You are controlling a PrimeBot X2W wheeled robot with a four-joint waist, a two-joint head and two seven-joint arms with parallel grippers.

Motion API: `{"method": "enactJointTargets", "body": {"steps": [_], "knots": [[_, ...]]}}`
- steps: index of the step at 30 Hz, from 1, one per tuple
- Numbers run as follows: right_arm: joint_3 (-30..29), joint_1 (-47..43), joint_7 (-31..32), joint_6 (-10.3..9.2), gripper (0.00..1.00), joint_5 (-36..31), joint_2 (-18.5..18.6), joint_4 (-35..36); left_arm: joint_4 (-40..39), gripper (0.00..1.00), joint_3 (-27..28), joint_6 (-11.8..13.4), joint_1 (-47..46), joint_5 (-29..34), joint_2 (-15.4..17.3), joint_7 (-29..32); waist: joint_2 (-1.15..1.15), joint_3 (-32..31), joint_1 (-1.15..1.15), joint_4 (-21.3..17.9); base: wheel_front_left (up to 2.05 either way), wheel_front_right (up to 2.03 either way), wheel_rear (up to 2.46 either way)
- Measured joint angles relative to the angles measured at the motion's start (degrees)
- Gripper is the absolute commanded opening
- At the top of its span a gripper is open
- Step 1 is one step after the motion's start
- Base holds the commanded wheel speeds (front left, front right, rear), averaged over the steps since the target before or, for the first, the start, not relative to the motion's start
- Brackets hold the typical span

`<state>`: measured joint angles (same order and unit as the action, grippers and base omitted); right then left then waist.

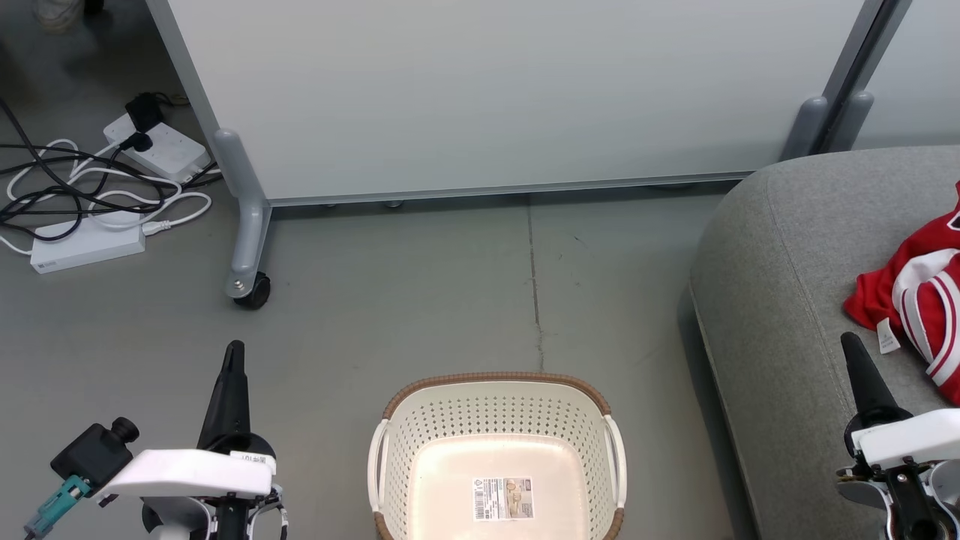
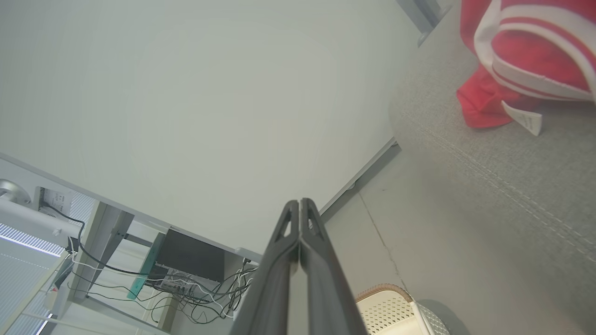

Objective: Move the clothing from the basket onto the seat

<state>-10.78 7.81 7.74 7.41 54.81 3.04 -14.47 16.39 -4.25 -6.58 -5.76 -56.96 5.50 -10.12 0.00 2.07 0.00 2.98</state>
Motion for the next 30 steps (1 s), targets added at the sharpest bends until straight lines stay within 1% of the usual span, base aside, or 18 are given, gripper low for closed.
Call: {"method": "enactJointTargets", "body": {"steps": [17,30], "knots": [[-1.9,2.6,2.9,0.00,0.00,9.9,0.4,-3.3,0.9,0.00,-0.2,-0.3,-1.8,-10.6,-0.8,1.0,0.00,-0.4,0.00,-0.7,0.00,0.00,0.00],[-3.1,4.6,4.8,0.00,0.00,15.9,0.6,-5.3,1.5,0.00,-0.2,-0.4,-2.9,-17.1,-1.2,1.5,0.00,-0.6,0.00,-1.1,0.00,0.00,0.00]]}}
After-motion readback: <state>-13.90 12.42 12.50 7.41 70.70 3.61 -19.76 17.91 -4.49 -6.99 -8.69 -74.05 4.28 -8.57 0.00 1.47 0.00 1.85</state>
